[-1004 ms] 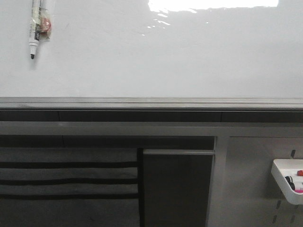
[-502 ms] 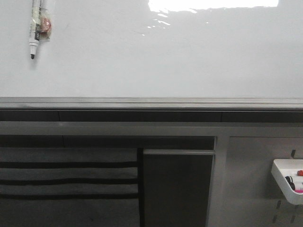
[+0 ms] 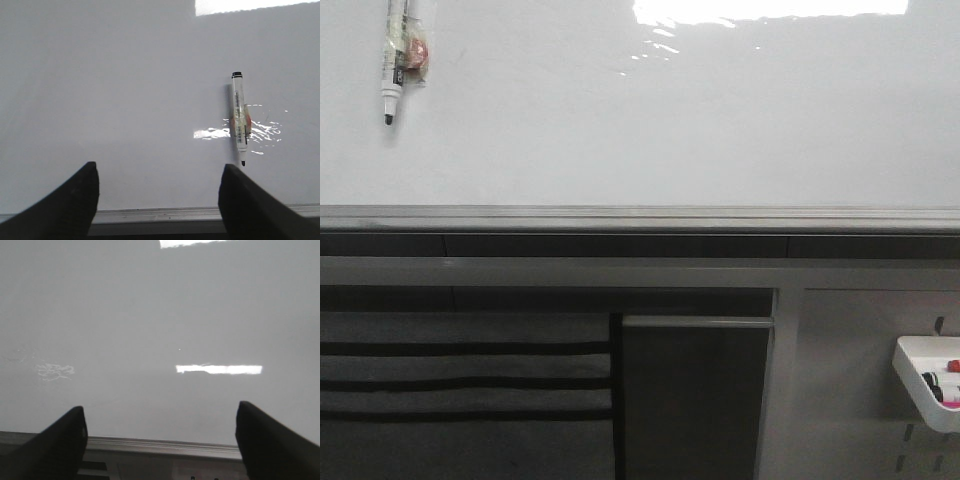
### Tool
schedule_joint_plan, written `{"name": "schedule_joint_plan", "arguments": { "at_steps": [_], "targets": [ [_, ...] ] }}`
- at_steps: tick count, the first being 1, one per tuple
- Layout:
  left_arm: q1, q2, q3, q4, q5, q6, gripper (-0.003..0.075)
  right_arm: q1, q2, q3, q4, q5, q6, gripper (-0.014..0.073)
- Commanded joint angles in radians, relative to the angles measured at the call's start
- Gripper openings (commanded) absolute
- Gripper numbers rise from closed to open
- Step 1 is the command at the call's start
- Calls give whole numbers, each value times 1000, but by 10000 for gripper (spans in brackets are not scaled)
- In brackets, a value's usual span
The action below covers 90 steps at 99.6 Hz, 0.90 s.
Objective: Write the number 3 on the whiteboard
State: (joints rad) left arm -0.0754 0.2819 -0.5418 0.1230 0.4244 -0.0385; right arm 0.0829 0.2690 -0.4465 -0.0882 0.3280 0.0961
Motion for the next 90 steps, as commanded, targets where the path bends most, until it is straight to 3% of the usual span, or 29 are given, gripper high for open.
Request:
{"name": "schedule_joint_plan", "arguments": {
  "at_steps": [1,24,42,53,66,90],
  "targets": [
    [1,17,-27,3,-80,-10,421,-8,19,-37,7,-86,-9,551],
    [1,21,-27,-26,-80,-10,360,-8,25,-43,12,-67,-9,551],
    [-7,94,-65,-46,-45,71,327,18,110,-138,12,133,-21,551],
    [-52,183,-103,-99,-8,131,313,56,184,-199,67,206,-102,551],
    [-116,308,-128,-123,-12,157,313,132,250,-227,155,202,-205,551],
    [-176,569,-171,-179,-149,157,313,299,334,-230,173,122,-211,551]
  ]
}}
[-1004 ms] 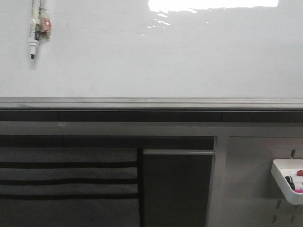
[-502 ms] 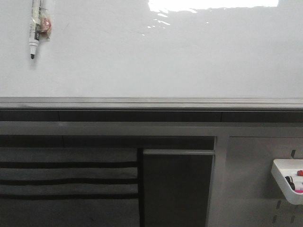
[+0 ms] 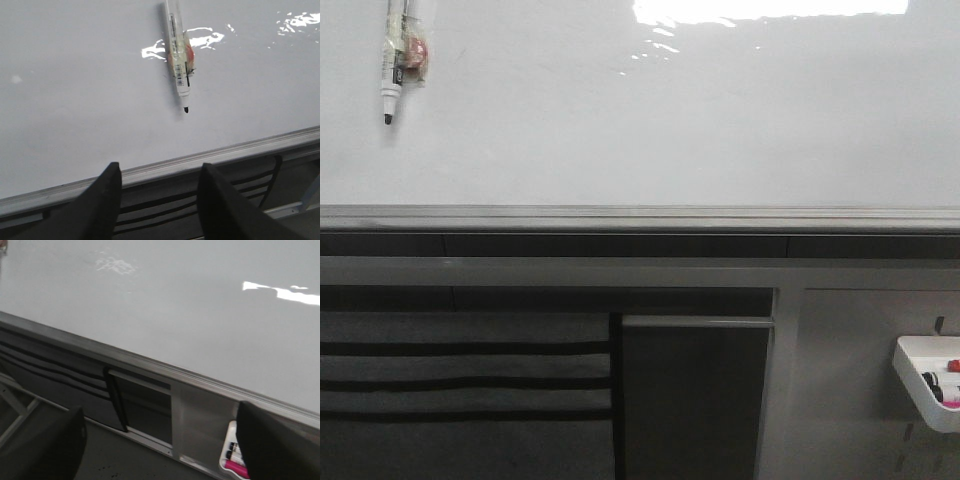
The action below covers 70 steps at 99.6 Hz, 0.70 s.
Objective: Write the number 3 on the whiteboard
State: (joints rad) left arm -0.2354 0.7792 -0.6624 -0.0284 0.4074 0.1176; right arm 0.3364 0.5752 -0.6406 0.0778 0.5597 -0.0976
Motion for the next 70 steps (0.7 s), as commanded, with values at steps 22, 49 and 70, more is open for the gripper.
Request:
{"name": "schedule_joint_plan", "arguments": {
  "at_steps": [22,49,70],
  "targets": [
    [-23,295,-120,-55,-239,1,313,124,62,-36,7,-160,-18,551],
    [-54,504,-263,-59,-242,1,313,124,68,-36,7,-156,-18,551],
    [-60,608,-334,-54,-259,1,313,124,68,-36,7,-145,-18,551]
  ]
}}
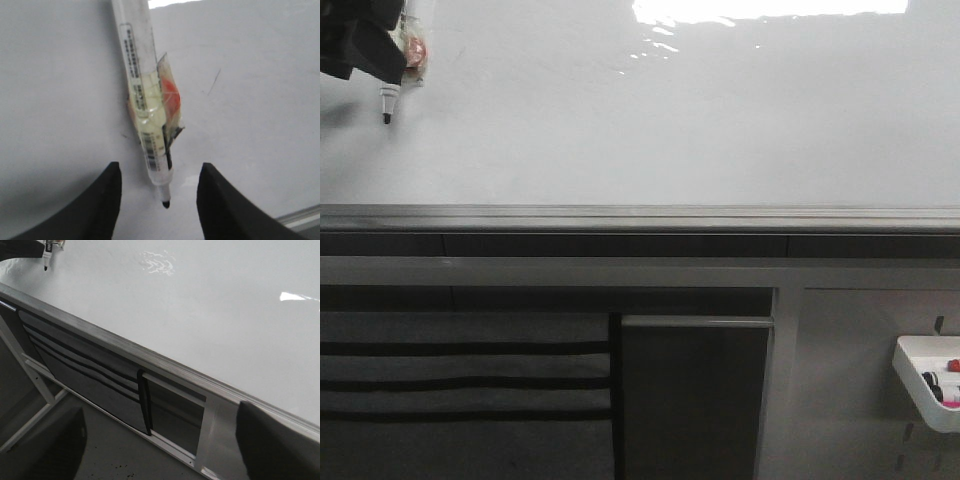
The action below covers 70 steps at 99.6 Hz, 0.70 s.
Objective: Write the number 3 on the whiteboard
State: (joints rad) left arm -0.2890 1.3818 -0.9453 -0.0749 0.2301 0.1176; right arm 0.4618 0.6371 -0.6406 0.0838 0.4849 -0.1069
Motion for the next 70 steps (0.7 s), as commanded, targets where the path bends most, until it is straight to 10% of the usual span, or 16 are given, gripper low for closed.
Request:
{"name": "schedule_joint_plan", "arguments": {
  "at_steps": [1,29,70],
  "targets": [
    [-6,8,-52,-8,-82,1,313,-2,6,-36,1,-71,-8,551],
    [-6,74,-76,-6,-132,1,303,-2,6,-36,1,-57,-8,551],
    [-6,74,-76,-2,-124,1,-20,-2,6,-36,1,-55,-8,551]
  ]
}}
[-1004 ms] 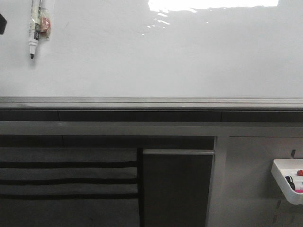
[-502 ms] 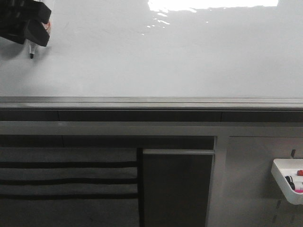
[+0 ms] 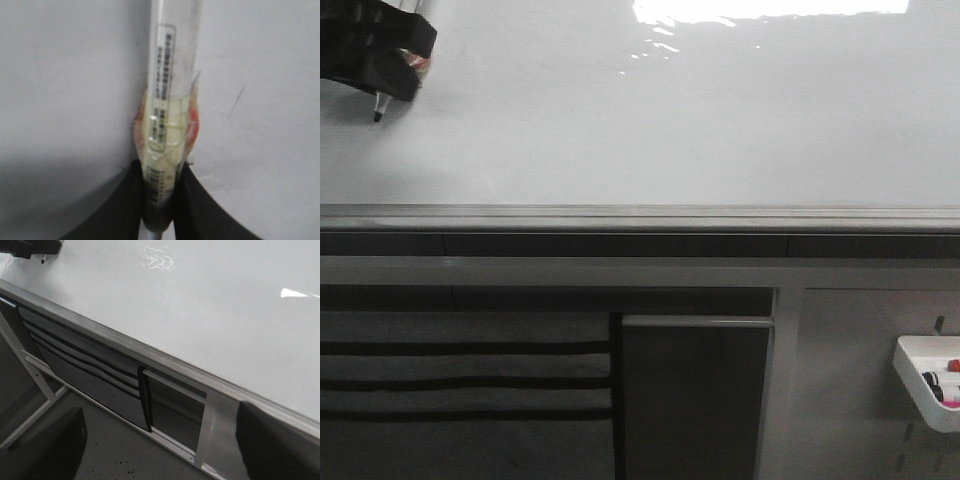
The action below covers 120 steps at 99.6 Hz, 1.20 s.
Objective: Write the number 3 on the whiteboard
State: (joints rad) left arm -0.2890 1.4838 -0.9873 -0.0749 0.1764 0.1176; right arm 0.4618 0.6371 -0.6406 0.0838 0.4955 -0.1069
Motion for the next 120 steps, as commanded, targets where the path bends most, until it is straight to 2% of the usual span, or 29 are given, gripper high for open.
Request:
{"name": "schedule_joint_plan", "arguments": {
  "at_steps": [1,10,20,41,58,67,80,93,103,120],
  "targets": [
    [-6,-28,-34,-2,-67,1,-18,-2,6,-36,1,-66,-8,551],
    [-6,-40,-39,19,-26,1,-18,-2,6,-36,22,-57,-7,551],
    [-14,-67,-55,60,83,17,-18,-2,6,-52,69,4,-7,551],
    [-95,-183,-100,42,403,297,-18,-2,16,-152,131,190,-38,551],
    [-215,-259,-138,-145,696,608,-18,-2,78,-253,313,366,-242,551],
    [-288,-280,-156,-239,792,685,-18,-2,133,-295,428,429,-362,551],
    [-400,-284,-169,-275,833,702,-18,-2,223,-346,533,495,-581,551],
    [-481,-284,-169,-275,833,721,-18,15,314,-378,594,501,-761,551],
    [-516,-284,-169,-275,831,726,-18,56,391,-430,595,497,-791,549],
    [-520,-284,-169,-275,831,726,-18,157,517,-535,595,490,-808,549]
  ]
}}
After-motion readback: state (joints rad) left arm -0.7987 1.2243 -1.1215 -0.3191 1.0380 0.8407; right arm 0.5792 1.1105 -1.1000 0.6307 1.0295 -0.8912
